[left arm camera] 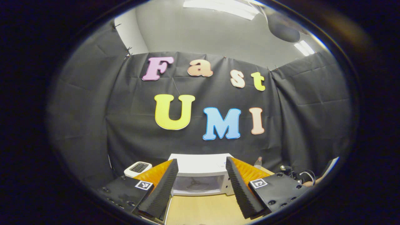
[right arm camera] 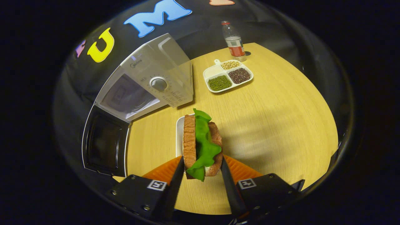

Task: Open the microwave oven with the left hand, put the food in, and close the microwave oven.

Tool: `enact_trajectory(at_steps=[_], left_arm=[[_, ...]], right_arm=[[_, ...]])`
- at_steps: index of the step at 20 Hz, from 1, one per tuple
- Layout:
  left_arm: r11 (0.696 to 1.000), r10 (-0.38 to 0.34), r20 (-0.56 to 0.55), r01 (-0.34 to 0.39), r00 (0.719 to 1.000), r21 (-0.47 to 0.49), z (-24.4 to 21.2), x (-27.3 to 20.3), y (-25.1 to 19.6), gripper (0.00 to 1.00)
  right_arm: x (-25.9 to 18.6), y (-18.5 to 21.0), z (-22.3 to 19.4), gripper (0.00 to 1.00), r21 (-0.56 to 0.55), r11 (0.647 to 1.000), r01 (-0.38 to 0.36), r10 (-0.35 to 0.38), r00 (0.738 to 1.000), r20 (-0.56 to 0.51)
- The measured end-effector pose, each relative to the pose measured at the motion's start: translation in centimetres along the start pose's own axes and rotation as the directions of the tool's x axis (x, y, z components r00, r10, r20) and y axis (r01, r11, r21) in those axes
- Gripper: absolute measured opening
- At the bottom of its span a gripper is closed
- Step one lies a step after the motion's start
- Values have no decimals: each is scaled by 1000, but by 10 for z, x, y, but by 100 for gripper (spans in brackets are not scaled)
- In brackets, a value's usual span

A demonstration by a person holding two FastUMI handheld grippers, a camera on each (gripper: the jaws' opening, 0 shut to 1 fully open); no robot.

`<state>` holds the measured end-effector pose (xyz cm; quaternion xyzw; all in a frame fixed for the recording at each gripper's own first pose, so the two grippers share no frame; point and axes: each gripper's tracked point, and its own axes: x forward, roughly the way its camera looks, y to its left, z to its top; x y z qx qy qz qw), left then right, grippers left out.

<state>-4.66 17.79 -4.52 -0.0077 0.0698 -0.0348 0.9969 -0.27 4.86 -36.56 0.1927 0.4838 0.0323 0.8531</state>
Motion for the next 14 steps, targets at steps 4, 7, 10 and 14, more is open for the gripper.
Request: enact_trajectory(at_steps=[4,7,10,14], left_arm=[[1000,6,-27,-6,1000,0,-5,11,-22,96],[1000,-11,-17,11,1000,6,4,15,-30,99],[1000,-26,9,26,1000,12,16,16,-25,97],[999,-41,16,42,999,-13,21,10,2,99]], right_arm=[[-2,1,-1,21,2,999,-46,46,998,-30],[-10,3,10,21,-6,999,-48,48,999,17],[-27,19,22,21,18,998,-66,65,995,76],[-49,69,32,21,61,985,-162,151,977,149]])
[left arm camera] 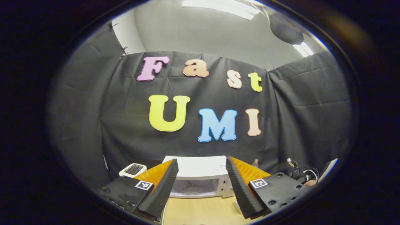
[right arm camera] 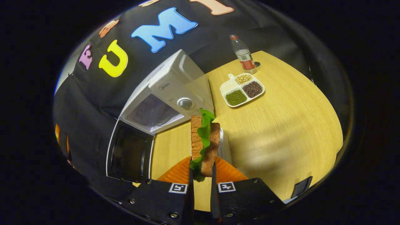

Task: Open the microwave oven with the left hand, put the food in, and close the microwave oven.

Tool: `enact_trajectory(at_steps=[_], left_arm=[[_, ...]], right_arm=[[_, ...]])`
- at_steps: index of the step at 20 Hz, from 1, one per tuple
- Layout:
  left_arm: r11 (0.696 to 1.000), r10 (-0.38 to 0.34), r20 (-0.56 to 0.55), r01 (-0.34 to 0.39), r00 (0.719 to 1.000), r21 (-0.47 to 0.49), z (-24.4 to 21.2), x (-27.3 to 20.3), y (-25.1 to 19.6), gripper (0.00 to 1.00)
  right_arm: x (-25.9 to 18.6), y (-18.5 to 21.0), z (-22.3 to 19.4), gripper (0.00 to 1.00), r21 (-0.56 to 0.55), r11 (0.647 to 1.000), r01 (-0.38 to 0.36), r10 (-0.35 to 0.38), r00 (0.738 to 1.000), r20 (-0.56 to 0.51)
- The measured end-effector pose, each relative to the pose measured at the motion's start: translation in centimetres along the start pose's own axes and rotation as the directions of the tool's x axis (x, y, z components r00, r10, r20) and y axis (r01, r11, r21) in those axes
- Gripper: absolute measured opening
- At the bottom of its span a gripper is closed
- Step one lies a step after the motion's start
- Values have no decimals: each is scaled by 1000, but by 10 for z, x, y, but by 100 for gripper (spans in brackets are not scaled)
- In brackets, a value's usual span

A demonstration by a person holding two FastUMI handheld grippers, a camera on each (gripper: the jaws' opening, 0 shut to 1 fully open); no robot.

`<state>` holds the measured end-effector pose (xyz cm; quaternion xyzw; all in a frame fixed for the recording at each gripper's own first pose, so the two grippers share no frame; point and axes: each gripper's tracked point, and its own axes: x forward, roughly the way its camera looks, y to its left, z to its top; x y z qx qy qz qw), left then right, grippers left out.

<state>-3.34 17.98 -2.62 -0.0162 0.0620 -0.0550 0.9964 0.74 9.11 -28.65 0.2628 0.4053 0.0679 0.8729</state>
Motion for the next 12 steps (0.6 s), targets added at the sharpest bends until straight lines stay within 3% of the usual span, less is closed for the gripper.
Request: enact_trajectory(at_steps=[7,12], left_arm=[[1000,7,4,-7,1000,14,2,-25,86,96],[999,40,26,-41,999,29,14,-48,152,96]], right_arm=[[20,122,-6,21,117,966,-229,220,972,86],[65,173,-7,21,243,925,-292,266,954,138]])
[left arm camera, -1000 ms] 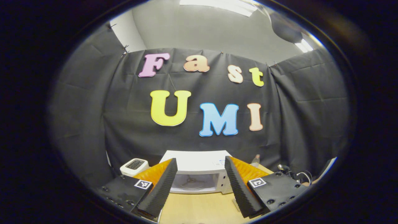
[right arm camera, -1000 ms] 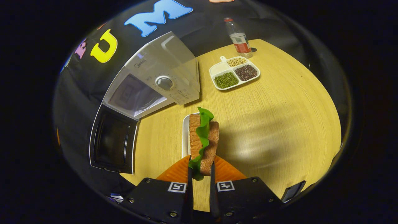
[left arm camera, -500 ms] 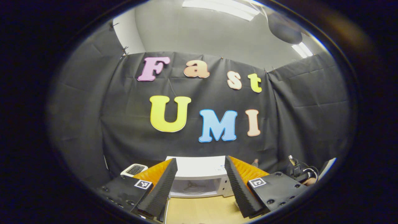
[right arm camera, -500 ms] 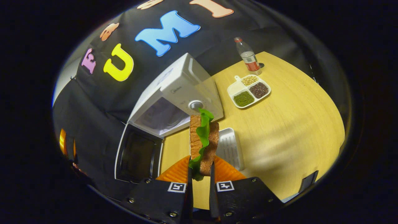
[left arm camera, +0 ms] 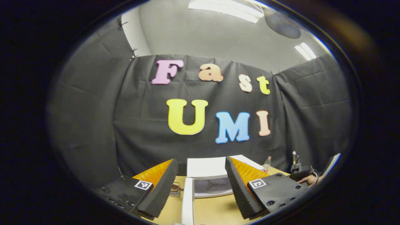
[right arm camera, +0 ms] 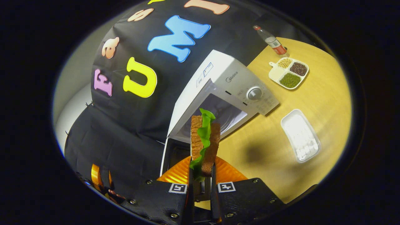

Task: Open the microwave oven with the left hand, put the food in, and close the microwave oven.

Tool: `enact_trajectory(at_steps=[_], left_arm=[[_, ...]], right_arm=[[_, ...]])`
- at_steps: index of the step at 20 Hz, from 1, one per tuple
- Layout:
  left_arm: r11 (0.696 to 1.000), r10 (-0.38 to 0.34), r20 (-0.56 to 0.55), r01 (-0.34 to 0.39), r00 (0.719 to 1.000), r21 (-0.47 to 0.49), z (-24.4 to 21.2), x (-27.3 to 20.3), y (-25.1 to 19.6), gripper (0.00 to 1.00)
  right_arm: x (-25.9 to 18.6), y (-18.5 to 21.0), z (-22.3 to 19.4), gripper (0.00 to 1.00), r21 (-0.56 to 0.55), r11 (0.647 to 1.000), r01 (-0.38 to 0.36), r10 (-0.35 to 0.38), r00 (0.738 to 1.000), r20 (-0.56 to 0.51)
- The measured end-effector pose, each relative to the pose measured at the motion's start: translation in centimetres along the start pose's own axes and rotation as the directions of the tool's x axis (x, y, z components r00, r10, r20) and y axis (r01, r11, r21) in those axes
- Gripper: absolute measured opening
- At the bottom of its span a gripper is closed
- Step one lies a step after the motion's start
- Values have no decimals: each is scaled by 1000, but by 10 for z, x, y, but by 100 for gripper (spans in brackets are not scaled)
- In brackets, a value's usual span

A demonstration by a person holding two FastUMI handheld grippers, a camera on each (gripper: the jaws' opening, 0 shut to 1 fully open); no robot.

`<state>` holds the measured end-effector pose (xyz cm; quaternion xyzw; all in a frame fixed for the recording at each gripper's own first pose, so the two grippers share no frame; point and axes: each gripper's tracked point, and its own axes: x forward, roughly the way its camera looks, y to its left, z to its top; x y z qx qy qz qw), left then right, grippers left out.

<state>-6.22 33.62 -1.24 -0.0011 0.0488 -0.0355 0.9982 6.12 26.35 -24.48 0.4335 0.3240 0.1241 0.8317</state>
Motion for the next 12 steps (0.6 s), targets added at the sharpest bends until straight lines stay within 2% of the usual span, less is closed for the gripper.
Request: enact_trajectory(at_steps=[5,8,12], left_arm=[[999,46,-10,-46,999,-17,-2,-14,53,96],[997,73,-16,-73,997,-33,-8,-20,75,96],[992,91,-47,-94,995,-78,-26,-20,94,96]], right_arm=[[54,7,-3,21,60,998,14,-16,999,36],[98,-10,7,21,93,993,73,-79,995,68],[143,-26,26,21,210,974,87,-125,977,174]])
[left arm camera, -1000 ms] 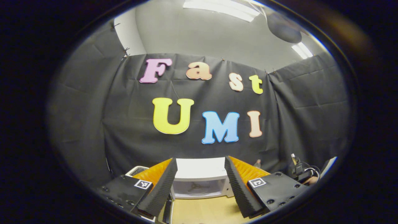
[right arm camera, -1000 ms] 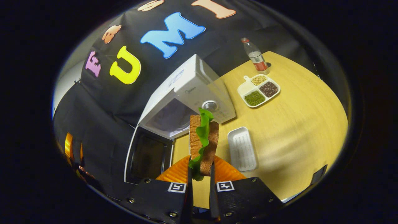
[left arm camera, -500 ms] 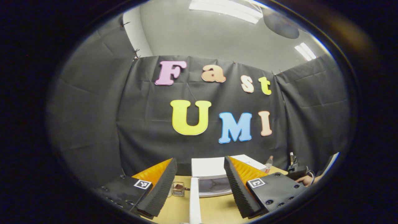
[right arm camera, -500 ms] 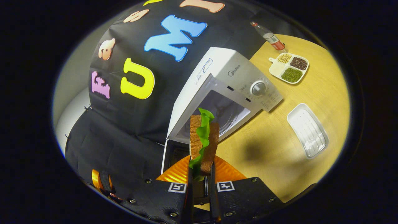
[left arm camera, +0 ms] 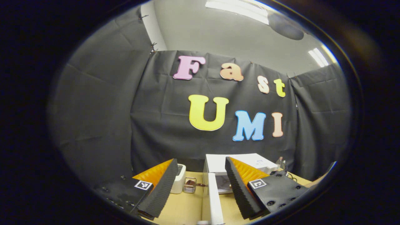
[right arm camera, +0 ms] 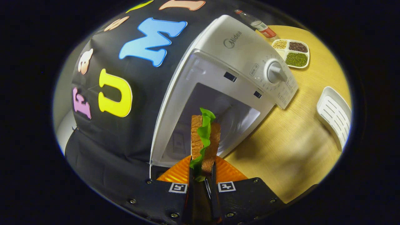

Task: Open the microwave oven with the left hand, put the food in, and close the microwave oven.

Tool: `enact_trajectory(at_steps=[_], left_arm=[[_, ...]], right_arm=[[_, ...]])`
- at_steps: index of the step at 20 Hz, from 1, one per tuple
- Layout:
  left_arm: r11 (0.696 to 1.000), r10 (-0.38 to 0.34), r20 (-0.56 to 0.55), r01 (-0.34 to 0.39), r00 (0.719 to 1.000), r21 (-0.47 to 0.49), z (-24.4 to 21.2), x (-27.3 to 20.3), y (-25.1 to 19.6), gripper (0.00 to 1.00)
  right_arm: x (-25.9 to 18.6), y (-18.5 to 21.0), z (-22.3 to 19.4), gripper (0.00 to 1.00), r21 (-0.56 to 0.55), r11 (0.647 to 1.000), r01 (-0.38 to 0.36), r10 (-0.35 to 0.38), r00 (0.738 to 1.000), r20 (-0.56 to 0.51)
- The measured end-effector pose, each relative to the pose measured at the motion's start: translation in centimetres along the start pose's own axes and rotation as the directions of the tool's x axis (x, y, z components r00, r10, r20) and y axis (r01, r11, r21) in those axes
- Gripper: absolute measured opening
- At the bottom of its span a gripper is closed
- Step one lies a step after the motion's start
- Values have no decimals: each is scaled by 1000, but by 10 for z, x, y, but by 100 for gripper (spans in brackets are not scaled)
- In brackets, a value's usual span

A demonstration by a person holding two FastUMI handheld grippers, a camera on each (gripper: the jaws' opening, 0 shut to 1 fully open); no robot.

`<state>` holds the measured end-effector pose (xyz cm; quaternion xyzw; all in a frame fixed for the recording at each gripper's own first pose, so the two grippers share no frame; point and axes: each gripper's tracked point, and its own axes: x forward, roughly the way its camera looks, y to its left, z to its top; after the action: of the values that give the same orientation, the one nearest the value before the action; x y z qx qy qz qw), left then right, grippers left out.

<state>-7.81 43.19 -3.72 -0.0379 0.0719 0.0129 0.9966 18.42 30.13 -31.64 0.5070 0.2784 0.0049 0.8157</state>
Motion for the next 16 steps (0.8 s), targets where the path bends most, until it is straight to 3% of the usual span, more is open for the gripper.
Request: enact_trajectory(at_steps=[7,12,16], left_arm=[[998,64,-54,-63,996,15,-17,0,48,96],[996,88,-100,-89,991,-4,-33,11,71,97],[997,71,-76,-71,995,-2,-27,23,73,97]], right_arm=[[81,-10,8,21,256,967,10,-64,977,205],[130,-5,5,22,278,961,8,-85,960,266],[130,-13,0,28,217,972,95,-143,965,219]])
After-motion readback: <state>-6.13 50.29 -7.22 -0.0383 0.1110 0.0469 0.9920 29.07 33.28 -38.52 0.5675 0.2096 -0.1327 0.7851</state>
